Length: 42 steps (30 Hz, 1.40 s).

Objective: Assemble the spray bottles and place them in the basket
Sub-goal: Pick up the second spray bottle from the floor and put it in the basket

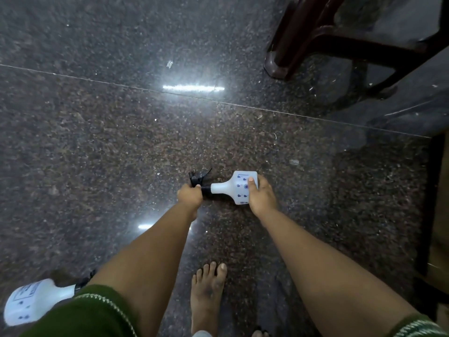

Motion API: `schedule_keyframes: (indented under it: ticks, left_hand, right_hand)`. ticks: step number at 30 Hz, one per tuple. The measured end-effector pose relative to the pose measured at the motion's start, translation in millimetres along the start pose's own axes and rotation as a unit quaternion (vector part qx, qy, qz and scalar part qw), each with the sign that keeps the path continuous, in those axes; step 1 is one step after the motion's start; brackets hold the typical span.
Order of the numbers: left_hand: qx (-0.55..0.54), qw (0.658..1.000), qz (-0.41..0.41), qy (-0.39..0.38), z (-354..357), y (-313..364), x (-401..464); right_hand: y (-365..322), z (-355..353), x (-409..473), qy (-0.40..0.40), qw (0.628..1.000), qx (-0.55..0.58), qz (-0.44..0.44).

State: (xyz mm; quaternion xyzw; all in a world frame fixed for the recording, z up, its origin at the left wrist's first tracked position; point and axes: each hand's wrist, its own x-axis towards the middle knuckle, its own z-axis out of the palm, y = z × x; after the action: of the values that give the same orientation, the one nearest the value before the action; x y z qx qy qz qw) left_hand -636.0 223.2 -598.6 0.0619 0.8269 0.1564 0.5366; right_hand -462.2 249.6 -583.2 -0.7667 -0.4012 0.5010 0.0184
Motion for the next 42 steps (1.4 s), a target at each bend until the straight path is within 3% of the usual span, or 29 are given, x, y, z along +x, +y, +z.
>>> schedule_keyframes:
  ticks: [5, 8, 14, 20, 27, 31, 38, 40, 42]
  left_hand:
    - [0.055, 0.993, 0.091, 0.056, -14, 24, -38]
    - [0.035, 0.985, 0.157, 0.057, -23, 50, -89]
    - [0.007, 0.96, 0.281, -0.004, -34, 116, -237]
    - [0.085, 0.922, 0.36, -0.112, -31, 166, -401]
    - [0.262, 0.812, 0.476, -0.214, -12, 220, -591]
    - [0.298, 0.743, 0.552, -0.234, 6, 236, -679]
    - [0.352, 0.652, 0.605, -0.292, 75, 213, -792]
    - [0.378, 0.613, 0.615, -0.322, 103, 194, -825]
    - [0.404, 0.569, 0.621, -0.358, 131, 169, -861]
  right_hand:
    - [-11, -20, -24, 0.006, 0.984, 0.171, 0.047]
    - [-29, -49, -56, 0.028, 0.967, 0.245, 0.056]
    - [-56, -144, -139, 0.04, 0.94, 0.331, 0.071]
    - [-58, -267, -253, 0.074, 0.913, 0.383, 0.116]
    - [-46, -395, -404, 0.142, 0.856, 0.481, 0.131]
    - [-36, -445, -476, 0.197, 0.808, 0.546, 0.101]
    - [23, -502, -573, 0.263, 0.728, 0.63, 0.062]
    - [56, -511, -596, 0.277, 0.722, 0.632, 0.056]
    - [89, -519, -622, 0.3, 0.739, 0.598, 0.073]
